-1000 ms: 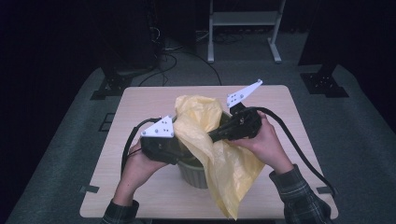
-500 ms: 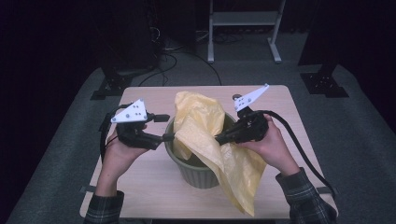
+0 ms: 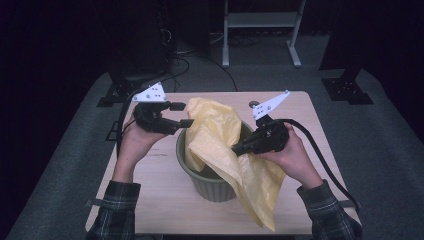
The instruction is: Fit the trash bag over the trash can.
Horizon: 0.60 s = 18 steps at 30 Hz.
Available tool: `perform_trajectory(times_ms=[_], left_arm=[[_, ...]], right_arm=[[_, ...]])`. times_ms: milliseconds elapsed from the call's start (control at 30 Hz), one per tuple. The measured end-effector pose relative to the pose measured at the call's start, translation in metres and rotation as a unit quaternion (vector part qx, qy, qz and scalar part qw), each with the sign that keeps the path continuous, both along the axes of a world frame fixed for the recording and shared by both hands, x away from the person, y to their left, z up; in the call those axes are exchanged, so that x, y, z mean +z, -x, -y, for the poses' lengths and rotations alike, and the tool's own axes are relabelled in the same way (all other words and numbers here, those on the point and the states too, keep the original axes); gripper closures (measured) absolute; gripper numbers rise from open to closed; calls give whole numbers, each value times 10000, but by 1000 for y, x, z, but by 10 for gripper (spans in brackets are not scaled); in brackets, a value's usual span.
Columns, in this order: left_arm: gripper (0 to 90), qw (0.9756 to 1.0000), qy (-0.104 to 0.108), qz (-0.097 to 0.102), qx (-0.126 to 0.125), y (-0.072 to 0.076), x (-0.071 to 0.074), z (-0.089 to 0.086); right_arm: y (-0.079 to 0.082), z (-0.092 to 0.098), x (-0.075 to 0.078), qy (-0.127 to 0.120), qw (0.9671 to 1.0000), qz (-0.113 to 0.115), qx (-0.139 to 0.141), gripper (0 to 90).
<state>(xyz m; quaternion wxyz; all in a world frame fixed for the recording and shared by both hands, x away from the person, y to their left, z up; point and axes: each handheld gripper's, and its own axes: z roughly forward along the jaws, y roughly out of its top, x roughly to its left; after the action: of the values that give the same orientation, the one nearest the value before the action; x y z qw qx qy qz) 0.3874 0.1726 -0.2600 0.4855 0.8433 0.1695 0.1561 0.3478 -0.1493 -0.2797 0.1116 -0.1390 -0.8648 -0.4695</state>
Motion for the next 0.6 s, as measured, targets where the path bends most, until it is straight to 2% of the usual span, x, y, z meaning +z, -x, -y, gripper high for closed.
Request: perform_trajectory(times_ms=[100,233,367,600], left_arm=[[357,10000,-16,-56,-5,-10,-3,7],[358,9995,-240,-190,79,-25,-11,19],[373,9989,-269,-373,18,-33,-20,25],[825,9986,-372,-343,-162,-29,-20,28]], right_arm=[[1,-1,0,-13,10000,1,18,888],[2,-1,1,-18,10000,-2,50,888],[3,1,2,-38,10000,11,72,888],[5,3,4,-78,9999,55,81,888]])
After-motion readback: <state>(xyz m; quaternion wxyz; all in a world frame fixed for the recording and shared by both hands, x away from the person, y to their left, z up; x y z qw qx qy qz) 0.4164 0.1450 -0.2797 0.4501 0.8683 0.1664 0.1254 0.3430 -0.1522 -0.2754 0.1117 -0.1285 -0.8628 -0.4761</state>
